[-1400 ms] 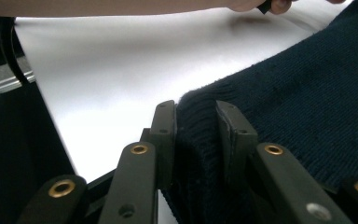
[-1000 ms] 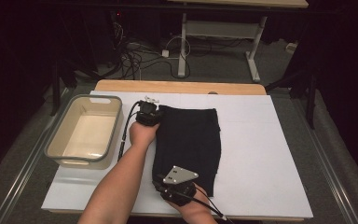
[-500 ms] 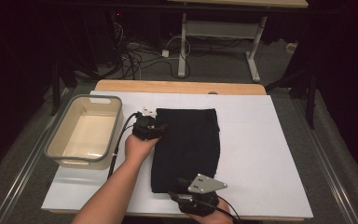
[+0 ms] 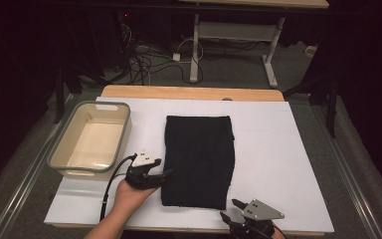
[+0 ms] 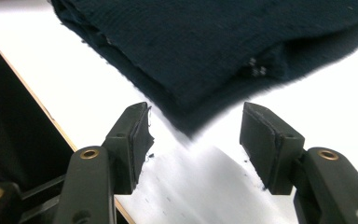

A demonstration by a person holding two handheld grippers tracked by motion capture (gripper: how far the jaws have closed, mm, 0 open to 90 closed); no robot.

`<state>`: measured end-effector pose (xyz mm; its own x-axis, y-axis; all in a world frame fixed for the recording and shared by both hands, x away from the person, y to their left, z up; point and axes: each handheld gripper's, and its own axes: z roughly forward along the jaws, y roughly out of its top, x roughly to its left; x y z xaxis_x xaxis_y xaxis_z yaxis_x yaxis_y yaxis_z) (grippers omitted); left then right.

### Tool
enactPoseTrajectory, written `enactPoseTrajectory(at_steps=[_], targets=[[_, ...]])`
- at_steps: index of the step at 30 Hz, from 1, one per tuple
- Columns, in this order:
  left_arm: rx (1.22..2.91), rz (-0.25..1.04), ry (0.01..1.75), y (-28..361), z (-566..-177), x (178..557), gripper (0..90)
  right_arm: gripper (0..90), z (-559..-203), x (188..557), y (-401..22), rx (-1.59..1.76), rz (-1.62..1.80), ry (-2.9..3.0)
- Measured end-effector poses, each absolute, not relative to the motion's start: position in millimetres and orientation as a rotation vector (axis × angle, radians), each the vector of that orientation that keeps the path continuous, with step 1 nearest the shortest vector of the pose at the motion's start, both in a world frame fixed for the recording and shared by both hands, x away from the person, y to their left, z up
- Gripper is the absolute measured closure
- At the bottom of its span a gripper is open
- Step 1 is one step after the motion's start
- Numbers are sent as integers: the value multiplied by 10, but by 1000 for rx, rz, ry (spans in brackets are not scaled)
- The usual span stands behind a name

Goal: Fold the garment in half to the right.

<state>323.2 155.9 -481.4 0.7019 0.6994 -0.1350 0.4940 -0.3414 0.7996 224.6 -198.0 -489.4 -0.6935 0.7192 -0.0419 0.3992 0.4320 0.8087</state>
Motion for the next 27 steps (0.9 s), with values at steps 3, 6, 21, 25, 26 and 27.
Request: enactPoseTrajectory(at_steps=[3, 6, 21, 25, 26, 27], targets=[[2003, 274, 891, 1605, -4827, 3012, 325, 439, -4885, 2250, -1989, 938, 1132, 2307], [2023, 267, 862, 1613, -4840, 2861, 302, 438, -4872, 2286, -1946, 930, 1136, 2314], [2236, 285, 798, 1408, -4954, 2647, 264, 420, -4924, 2538, -1734, 948, 1060, 2397], [2224, 274, 790, 1426, -4955, 2651, 407, 495, -4925, 2532, -1726, 932, 1065, 2395], [2219, 268, 789, 1436, -4955, 2656, 443, 513, -4927, 2527, -1723, 926, 1066, 2396], [2216, 260, 789, 1443, -4956, 2661, 470, 532, -4927, 2526, -1723, 923, 1069, 2397]])
